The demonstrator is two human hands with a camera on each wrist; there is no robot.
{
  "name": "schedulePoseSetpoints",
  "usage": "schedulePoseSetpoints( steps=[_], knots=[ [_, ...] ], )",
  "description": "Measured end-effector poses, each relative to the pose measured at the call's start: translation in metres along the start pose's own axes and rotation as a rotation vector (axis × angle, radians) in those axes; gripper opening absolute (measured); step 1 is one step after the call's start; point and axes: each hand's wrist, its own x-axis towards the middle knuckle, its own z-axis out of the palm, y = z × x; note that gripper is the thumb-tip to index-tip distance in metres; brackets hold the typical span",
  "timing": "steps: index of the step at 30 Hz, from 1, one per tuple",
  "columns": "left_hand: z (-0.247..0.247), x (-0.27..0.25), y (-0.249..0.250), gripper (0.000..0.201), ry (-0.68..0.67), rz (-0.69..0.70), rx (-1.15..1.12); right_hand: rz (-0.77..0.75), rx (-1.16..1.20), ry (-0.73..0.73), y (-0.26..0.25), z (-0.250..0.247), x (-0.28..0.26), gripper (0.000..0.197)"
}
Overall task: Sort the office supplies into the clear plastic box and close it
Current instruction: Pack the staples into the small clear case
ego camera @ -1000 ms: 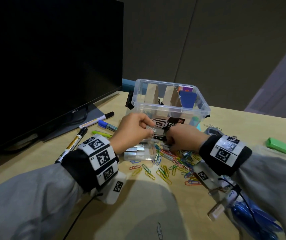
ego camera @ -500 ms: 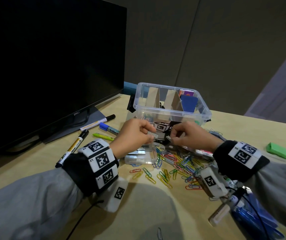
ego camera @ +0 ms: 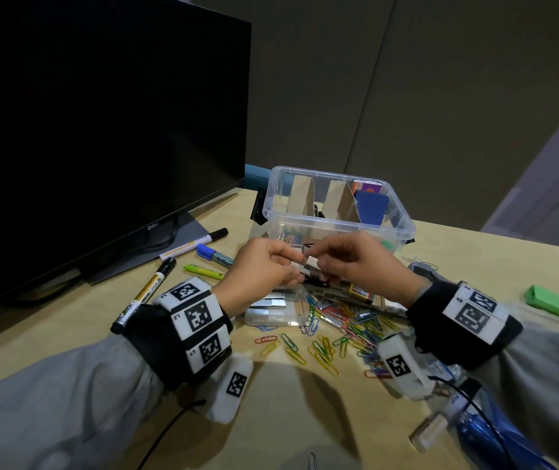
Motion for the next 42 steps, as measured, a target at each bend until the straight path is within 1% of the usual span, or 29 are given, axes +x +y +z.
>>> schedulePoseSetpoints(
  steps=[4,6,10,14,16,18,20,22,23,25,27,28,30,32,34,36,39,42],
  knots=[
    [-0.002,-0.002,0.0,0.02,-0.021,-0.011,-0.038,-0.027,-0.033,0.05,0.003,0.005,0.006,0.017],
    [-0.002,-0.004,0.001,0.02,-0.019,-0.014,-0.061,-0.049,-0.057,0.047,0.003,0.007,0.008,0.015],
    [-0.004,-0.004,0.003,0.023,0.027,-0.027,-0.131,-0.069,-0.044,0.051,0.001,0.011,0.01,0.013],
    [-0.005,-0.007,0.007,0.021,-0.005,-0.034,-0.162,-0.1,-0.071,0.063,-0.001,0.018,0.014,0.01],
    [-0.006,-0.007,0.008,0.021,0.01,-0.049,-0.207,-0.134,-0.103,0.074,-0.003,0.02,0.017,0.01],
    [-0.008,-0.007,0.008,0.018,0.063,-0.07,-0.221,-0.197,-0.191,0.083,-0.007,0.021,0.018,0.011],
    [-0.01,-0.007,0.008,0.016,0.108,-0.066,-0.183,-0.293,-0.335,0.049,-0.013,0.023,0.018,0.018],
    [-0.012,-0.009,0.009,0.015,0.121,-0.059,-0.145,-0.375,-0.517,0.026,-0.016,0.027,0.019,0.023],
    [-0.013,-0.009,0.008,0.015,0.115,-0.068,-0.121,-0.397,-0.585,0.039,-0.017,0.029,0.02,0.021],
    [-0.015,-0.009,0.005,0.013,0.098,-0.089,-0.015,-0.399,-0.646,0.054,-0.018,0.031,0.022,0.017],
    [-0.017,-0.01,0.004,0.01,0.102,-0.076,0.158,-0.363,-0.673,-0.009,-0.019,0.032,0.023,0.015],
    [-0.018,-0.012,0.004,0.009,0.098,-0.043,0.289,-0.332,-0.691,-0.064,-0.019,0.033,0.023,0.016],
    [-0.021,-0.02,0.008,0.015,0.052,0.066,0.677,-0.26,-0.73,-0.169,-0.016,0.034,0.023,0.017],
    [-0.022,-0.028,0.008,0.029,-0.081,0.19,1.042,-0.207,-0.753,-0.214,-0.013,0.035,0.021,0.015],
    [-0.021,-0.033,0.004,0.042,-0.248,0.256,1.302,-0.167,-0.764,-0.208,-0.01,0.036,0.02,0.014],
    [-0.02,-0.035,-0.001,0.043,-0.355,0.222,1.436,-0.152,-0.787,-0.195,-0.009,0.038,0.019,0.015],
    [-0.021,-0.036,-0.004,0.033,-0.425,0.172,1.526,-0.156,-0.775,-0.201,-0.009,0.04,0.018,0.017],
    [-0.022,-0.036,-0.001,0.037,-0.504,0.102,1.608,-0.151,-0.756,-0.203,-0.008,0.041,0.019,0.018]
  ],
)
